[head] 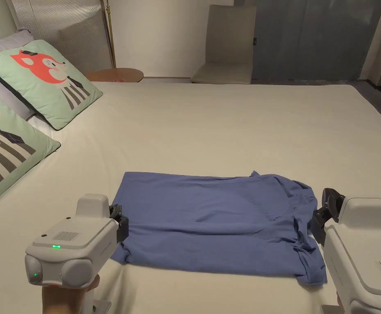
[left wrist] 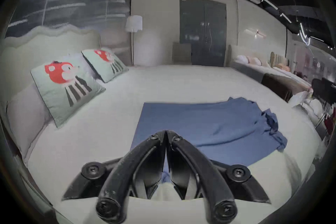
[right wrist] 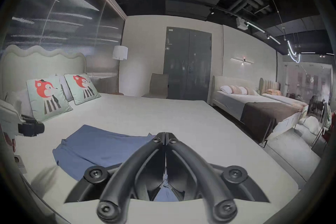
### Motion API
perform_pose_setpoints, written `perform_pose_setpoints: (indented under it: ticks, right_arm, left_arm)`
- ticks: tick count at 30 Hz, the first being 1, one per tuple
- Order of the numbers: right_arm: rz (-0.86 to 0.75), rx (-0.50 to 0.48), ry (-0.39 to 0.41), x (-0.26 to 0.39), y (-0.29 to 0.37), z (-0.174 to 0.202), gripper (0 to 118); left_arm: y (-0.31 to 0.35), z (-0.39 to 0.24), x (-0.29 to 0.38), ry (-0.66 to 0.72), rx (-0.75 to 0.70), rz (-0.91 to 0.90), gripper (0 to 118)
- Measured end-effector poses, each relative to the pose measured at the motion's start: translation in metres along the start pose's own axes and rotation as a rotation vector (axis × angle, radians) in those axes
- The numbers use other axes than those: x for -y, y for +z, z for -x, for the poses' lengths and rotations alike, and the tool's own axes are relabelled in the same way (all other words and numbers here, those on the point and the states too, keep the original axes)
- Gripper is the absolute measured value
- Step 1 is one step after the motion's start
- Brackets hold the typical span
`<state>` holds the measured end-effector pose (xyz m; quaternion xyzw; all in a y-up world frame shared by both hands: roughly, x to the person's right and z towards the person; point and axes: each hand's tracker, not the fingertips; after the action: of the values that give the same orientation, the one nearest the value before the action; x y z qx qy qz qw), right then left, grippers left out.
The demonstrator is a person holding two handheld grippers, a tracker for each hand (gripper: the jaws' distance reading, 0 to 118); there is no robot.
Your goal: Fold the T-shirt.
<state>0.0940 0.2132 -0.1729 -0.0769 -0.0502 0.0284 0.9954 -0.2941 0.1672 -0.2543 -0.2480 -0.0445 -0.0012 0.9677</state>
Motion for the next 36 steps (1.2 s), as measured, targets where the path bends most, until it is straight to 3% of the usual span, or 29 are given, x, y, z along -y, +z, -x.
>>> perform_pose_setpoints:
  ticks: [3, 6, 7, 8, 10, 11, 12, 15, 19, 21, 23, 24, 26, 29, 30, 34, 35, 36]
  right_arm:
    - [0.020, 0.001, 0.004, 0.008, -0.010, -0.002, 1]
    - [0.040, 0.003, 0.002, 0.017, -0.020, -0.005, 1]
    - [0.048, 0.004, 0.002, 0.020, -0.024, -0.006, 1]
    - [0.056, 0.005, 0.002, 0.022, -0.027, -0.006, 1]
    - [0.072, 0.006, -0.001, 0.021, -0.030, -0.007, 1]
    - [0.081, 0.006, -0.001, 0.022, -0.032, -0.007, 1]
    - [0.090, 0.006, -0.002, 0.023, -0.035, -0.008, 1]
    - [0.109, 0.010, 0.001, 0.027, -0.041, -0.008, 1]
    - [0.131, 0.014, 0.001, 0.038, -0.050, -0.012, 1]
    - [0.146, 0.018, -0.002, 0.042, -0.053, -0.015, 1]
    - [0.163, 0.022, -0.007, 0.036, -0.047, -0.015, 1]
    - [0.173, 0.027, -0.007, 0.039, -0.047, -0.017, 1]
    - [0.227, 0.040, -0.006, 0.047, -0.051, -0.022, 1]
    - [0.357, 0.045, -0.050, 0.066, -0.061, -0.034, 1]
    - [0.415, 0.045, -0.065, 0.078, -0.068, -0.040, 7]
    - [0.562, 0.035, -0.131, 0.108, -0.079, -0.051, 101]
    - [0.587, 0.030, -0.140, 0.114, -0.081, -0.051, 107]
    - [0.615, 0.019, -0.148, 0.119, -0.084, -0.050, 107]
  left_arm:
    - [-0.027, 0.018, 0.009, 0.027, -0.009, 0.106, 0]
    - [-0.054, 0.042, 0.018, 0.137, -0.013, 0.223, 1]
    - [-0.061, 0.048, 0.022, 0.137, -0.019, 0.265, 11]
    - [-0.068, 0.053, 0.025, 0.134, -0.037, 0.288, 31]
    - [-0.080, 0.058, 0.033, 0.120, -0.070, 0.325, 90]
    - [-0.084, 0.060, 0.036, 0.126, -0.080, 0.334, 103]
    - [-0.088, 0.060, 0.039, 0.129, -0.085, 0.339, 103]
    - [-0.099, 0.058, 0.044, 0.129, -0.088, 0.376, 99]
    - [-0.112, 0.045, 0.049, 0.083, -0.085, 0.403, 54]
    - [-0.119, 0.036, 0.052, 0.047, -0.082, 0.427, 42]
    - [-0.115, 0.026, 0.052, 0.016, -0.081, 0.404, 13]
    - [-0.114, 0.022, 0.051, -0.015, -0.077, 0.399, 5]
    - [-0.112, 0.018, 0.049, -0.066, -0.095, 0.397, 5]
    - [-0.098, 0.022, 0.043, -0.036, -0.083, 0.368, 5]
    - [-0.093, 0.026, 0.040, -0.004, -0.071, 0.352, 5]
    - [-0.077, 0.037, 0.030, 0.064, -0.025, 0.306, 5]
    - [-0.076, 0.041, 0.028, 0.072, -0.017, 0.300, 5]
    - [-0.074, 0.042, 0.026, 0.077, -0.010, 0.292, 5]
